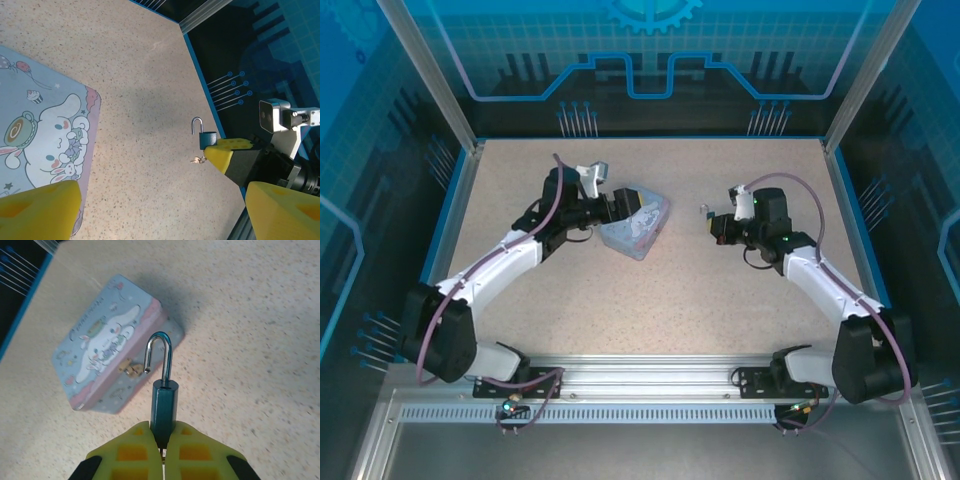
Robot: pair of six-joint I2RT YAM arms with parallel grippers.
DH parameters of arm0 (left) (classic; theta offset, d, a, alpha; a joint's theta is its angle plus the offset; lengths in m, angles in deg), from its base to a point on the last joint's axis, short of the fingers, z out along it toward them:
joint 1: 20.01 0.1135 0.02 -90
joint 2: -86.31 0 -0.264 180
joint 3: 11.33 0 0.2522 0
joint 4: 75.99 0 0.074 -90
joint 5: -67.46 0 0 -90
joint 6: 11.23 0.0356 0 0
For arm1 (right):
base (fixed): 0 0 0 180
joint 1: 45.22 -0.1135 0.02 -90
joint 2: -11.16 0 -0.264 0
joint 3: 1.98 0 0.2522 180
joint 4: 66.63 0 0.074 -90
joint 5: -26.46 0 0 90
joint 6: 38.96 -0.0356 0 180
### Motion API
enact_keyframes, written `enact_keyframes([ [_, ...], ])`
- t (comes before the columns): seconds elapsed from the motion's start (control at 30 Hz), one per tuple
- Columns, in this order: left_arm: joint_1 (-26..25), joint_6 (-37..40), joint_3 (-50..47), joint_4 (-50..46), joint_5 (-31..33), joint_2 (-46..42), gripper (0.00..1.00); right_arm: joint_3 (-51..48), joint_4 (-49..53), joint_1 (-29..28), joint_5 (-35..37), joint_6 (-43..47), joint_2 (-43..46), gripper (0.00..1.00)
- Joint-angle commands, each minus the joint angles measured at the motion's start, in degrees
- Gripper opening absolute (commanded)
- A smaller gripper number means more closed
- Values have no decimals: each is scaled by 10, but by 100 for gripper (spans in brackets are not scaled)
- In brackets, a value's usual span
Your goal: Unlock the padlock with the key
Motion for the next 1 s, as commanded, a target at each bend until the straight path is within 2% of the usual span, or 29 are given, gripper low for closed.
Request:
enact_keyframes([
  [0.0, -2, 38, -10, -40, 27, -38, 90, 23, 133, 3, 37, 32, 10, 4],
  [0.17, 8, 76, -24, -103, 88, -84, 99, 19, 156, 6, 45, 24, 1, 5],
  [0.23, 12, 86, -31, -118, 106, -106, 99, 26, 150, 10, 36, 23, -19, 5],
  [0.63, 49, 99, -72, -170, 152, -206, 99, 230, 147, 39, -65, 27, -326, 5],
  [0.83, 52, 103, -83, -186, 160, -216, 99, 285, 156, 53, -82, 11, -409, 6],
  [0.97, 52, 103, -87, -182, 162, -215, 99, 292, 156, 60, -79, 8, -431, 9],
])
